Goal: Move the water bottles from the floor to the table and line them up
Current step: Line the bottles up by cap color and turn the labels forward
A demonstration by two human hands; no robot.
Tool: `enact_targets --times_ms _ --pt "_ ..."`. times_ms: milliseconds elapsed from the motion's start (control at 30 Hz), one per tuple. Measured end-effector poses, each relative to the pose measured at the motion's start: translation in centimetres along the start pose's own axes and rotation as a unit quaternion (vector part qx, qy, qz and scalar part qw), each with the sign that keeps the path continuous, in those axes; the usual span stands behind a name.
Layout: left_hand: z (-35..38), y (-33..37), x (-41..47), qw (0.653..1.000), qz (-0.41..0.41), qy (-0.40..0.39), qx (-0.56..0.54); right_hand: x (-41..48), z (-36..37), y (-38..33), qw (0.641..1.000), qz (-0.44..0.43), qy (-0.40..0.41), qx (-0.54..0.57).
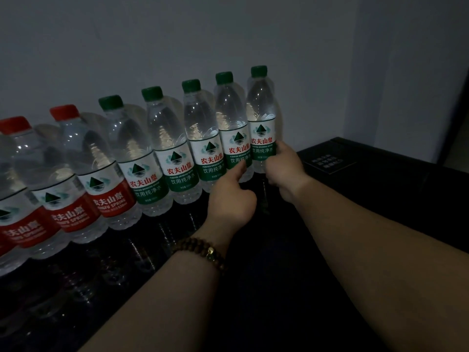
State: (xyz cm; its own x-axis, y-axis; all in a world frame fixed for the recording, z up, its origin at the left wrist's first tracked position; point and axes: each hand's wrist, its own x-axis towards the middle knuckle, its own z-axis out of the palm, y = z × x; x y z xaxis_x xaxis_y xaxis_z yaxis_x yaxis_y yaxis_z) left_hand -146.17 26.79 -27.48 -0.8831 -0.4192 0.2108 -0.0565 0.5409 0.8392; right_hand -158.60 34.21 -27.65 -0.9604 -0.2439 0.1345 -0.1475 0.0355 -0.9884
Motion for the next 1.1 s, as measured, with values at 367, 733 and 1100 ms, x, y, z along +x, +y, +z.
enact_targets --times_ms 367,733,1100 --pt "-0.1 -0.3 0.3 0.999 -0.018 0.036 -0.035 0.9 -0.4 0.8 0.998 -0.022 0.047 -0.042" --pt "-0.1 -0.1 0.3 0.997 -0.044 0.048 -0.045 0.8 0.0 1.5 0.969 -0.123 0.094 -0.190" --pt "-0.1 -0.1 0.2 0.997 -0.054 0.038 -0.046 1.2 0.0 1.8 0.981 -0.086 0.122 -0.124"
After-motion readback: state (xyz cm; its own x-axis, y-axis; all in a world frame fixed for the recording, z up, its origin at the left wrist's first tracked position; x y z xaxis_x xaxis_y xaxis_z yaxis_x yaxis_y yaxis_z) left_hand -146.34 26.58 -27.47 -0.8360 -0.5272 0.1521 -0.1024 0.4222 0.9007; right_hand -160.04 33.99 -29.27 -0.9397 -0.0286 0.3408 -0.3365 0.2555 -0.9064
